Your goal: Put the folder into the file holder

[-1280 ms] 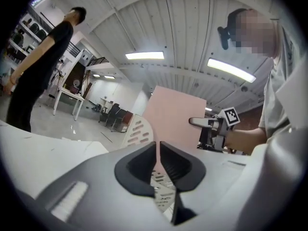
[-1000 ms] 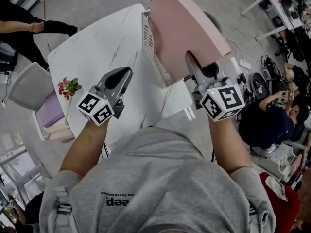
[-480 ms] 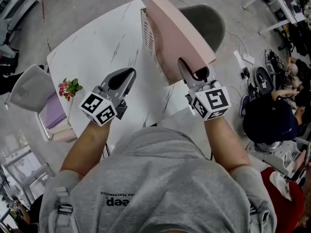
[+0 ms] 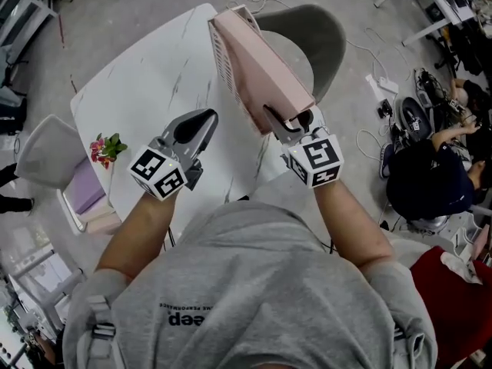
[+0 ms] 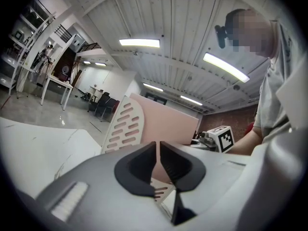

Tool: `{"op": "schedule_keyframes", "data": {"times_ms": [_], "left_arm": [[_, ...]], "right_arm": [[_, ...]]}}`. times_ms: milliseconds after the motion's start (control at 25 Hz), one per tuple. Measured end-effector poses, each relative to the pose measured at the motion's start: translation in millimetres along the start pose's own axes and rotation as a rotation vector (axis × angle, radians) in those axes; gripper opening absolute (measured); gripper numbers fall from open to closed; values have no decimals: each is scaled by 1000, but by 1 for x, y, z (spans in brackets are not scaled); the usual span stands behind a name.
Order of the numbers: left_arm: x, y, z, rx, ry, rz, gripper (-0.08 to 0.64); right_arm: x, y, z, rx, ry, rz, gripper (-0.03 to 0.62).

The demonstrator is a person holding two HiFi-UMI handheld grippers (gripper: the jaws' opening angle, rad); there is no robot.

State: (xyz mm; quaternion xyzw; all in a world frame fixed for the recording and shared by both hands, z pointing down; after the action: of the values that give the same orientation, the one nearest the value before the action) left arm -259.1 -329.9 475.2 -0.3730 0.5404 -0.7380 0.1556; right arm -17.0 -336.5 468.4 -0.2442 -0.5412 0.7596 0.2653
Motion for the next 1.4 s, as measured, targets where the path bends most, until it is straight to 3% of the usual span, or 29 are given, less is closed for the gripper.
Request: {"op": "schedule_keyframes", "data": {"times_ms": [160,360,800,1240,1400], "left_arm": [[-11,1,10,9,-30,12,83],[-39,-1,21,17,-74,28,82],[-137,-10,43,22,-176,74,83],[-285,-33,109,68,-435,132,83],[-345,-46,138,107,-577,155,83]], "right_arm": [[1,4,-15,-11,5,-10,252],[2,10,-48,-38,-7,-32,262],[-15,-2,-166,-91,-119,9,261],[-29,-45,-366,-116,-417,108,259],[-19,-66,-445,-125,-562,152,256]]}}
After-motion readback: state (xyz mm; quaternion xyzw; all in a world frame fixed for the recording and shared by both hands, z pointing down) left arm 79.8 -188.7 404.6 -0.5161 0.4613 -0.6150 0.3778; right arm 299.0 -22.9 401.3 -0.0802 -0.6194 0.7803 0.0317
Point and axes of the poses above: the fingertips, and each gripper's own axes: z forward along the fingers, x to its left, y out of its top, the point moved 8 cm from there along -z, backward along the fingers, and after that the axes turned 7 degrees about y, right-handed, at the moved point
